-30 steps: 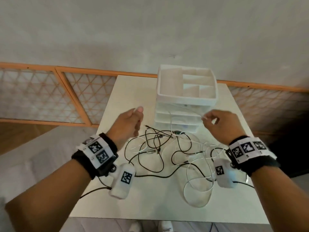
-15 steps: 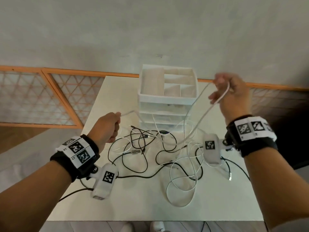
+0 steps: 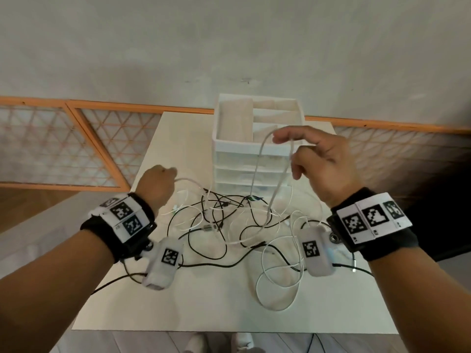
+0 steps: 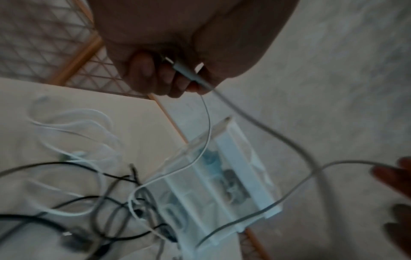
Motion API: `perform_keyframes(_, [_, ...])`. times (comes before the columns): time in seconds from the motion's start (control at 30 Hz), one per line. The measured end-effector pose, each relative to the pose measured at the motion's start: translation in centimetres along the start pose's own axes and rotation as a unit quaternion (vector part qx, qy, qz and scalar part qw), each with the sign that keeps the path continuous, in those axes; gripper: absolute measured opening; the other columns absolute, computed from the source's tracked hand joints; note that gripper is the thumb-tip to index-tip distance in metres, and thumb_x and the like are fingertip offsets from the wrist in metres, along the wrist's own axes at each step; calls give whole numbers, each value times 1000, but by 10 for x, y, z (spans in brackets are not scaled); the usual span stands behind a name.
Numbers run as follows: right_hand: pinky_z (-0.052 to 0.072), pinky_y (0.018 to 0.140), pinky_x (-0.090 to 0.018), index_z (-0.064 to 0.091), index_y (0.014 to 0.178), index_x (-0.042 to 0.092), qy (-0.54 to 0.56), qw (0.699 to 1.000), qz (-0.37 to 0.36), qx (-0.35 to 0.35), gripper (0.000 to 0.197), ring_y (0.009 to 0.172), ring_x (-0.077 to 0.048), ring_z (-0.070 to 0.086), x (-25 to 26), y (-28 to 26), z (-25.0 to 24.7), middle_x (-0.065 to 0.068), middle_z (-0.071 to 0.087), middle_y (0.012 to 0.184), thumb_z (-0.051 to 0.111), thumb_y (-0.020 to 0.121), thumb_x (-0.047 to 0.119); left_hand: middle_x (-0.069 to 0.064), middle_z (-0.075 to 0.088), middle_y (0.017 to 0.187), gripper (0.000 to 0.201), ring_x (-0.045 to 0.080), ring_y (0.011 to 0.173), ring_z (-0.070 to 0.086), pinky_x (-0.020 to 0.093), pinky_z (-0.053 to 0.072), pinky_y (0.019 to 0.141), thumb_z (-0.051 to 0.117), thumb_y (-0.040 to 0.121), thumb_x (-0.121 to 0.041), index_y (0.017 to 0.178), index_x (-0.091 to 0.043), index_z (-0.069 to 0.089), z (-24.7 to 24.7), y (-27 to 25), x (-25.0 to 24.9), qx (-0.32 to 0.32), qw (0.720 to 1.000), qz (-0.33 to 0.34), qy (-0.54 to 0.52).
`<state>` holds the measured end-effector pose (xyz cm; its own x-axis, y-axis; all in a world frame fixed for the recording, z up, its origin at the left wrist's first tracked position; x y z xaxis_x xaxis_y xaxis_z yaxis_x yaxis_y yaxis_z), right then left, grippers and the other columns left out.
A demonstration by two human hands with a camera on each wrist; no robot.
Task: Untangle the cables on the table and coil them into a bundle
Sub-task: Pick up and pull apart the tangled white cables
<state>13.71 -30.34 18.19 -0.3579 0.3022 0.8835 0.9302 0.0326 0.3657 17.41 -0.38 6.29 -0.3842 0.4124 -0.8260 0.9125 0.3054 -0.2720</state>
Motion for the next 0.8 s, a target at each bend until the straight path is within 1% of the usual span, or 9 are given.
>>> perform_keyframes(0.07, [33, 43, -35, 74, 100, 13, 1, 1000, -3, 26, 35, 45, -37, 39, 5, -3, 12, -6, 74, 86, 49, 78, 2, 14, 51, 87, 27, 27, 66, 45, 35, 42, 64, 47, 98, -28, 77, -11, 49, 9, -3, -22, 13, 1000, 26, -13])
perform_keyframes(0.1, [31, 43, -37, 74, 98, 11, -1, 1000, -6, 31, 34, 45, -40, 35, 8, -3, 13, 0, 73, 76, 49, 78, 3, 11, 52, 89, 26, 26, 72, 46, 37, 43, 69, 47, 98, -29, 80, -11, 52, 13, -3, -31, 20, 999, 37, 4])
perform_keyframes(0.2, [27, 47, -30, 74, 94, 3, -12, 1000, -7, 15, 29, 44, -32, 31, 12, -2, 5, 20, 58, 50, 49, 79, 6, 10, 52, 95, 23, 26, 83, 48, 37, 42, 73, 46, 98, -25, 94, -5, 57, 15, 1, -37, 32, 997, 34, 67])
perform_keyframes(0.3, [24, 48, -25, 74, 93, 5, -20, 999, 29, 7, 21, 39, -18, 27, 4, -5, -5, 17, 48, 39, 55, 88, 0, 7, 48, 80, 23, 18, 60, 38, 27, 31, 53, 45, 98, -18, 76, -12, 49, 11, 0, -30, 58, 997, -1, -58])
perform_keyframes(0.43, [39, 45, -23, 75, 94, 9, -21, 993, 79, 86, 24, 38, -22, 44, -2, -17, 27, 16, 69, 62, 56, 93, -5, 2, 61, 93, 16, 11, 62, 36, 26, 32, 55, 47, 99, -34, 89, -22, 51, 23, -30, -66, 129, 968, 71, -201])
perform_keyframes(0.5, [43, 45, -23, 76, 96, 5, 18, 992, 78, 98, 22, 40, -23, 53, 2, -19, 47, 4, 74, 77, 57, 92, -5, -3, 62, 98, 29, 10, 68, 39, 27, 34, 59, 43, 97, -52, 98, -25, 53, 44, -52, -90, 191, 954, 117, -198])
perform_keyframes(0.57, [44, 45, -26, 75, 96, 3, 63, 993, 80, 67, 20, 42, -25, 56, 6, -15, 53, -2, 73, 75, 58, 92, -6, -4, 56, 92, 39, 10, 68, 40, 28, 35, 61, 38, 96, -59, 95, -24, 55, 64, -67, -98, 218, 951, 144, -167])
perform_keyframes(0.7, [48, 51, -30, 71, 101, 4, 171, 979, 86, -67, 21, 51, -27, 62, 7, 0, 28, -12, 68, 86, 58, 90, -7, 11, 53, 91, 31, 12, 58, 32, 29, 27, 54, 43, 101, -43, 89, -16, 52, 75, -68, -74, 196, 954, 122, -191])
perform_keyframes(0.8, [52, 55, -30, 68, 106, 3, 227, 964, 81, -111, 22, 57, -27, 66, 7, 5, 17, -19, 64, 96, 56, 92, -8, 3, 70, 97, 22, 10, 56, 29, 26, 23, 52, 41, 104, -32, 87, -17, 43, 87, -78, -64, 268, 934, 131, -197])
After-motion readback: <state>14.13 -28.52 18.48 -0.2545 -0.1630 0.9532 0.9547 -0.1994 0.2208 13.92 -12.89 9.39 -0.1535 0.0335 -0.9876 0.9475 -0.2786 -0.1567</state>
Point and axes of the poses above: each hand's wrist, its own y-axis towards the middle knuckle, its own z-axis out of the palm, x = y × z, the point moved 7 cm from there along y, towards the middle knuckle
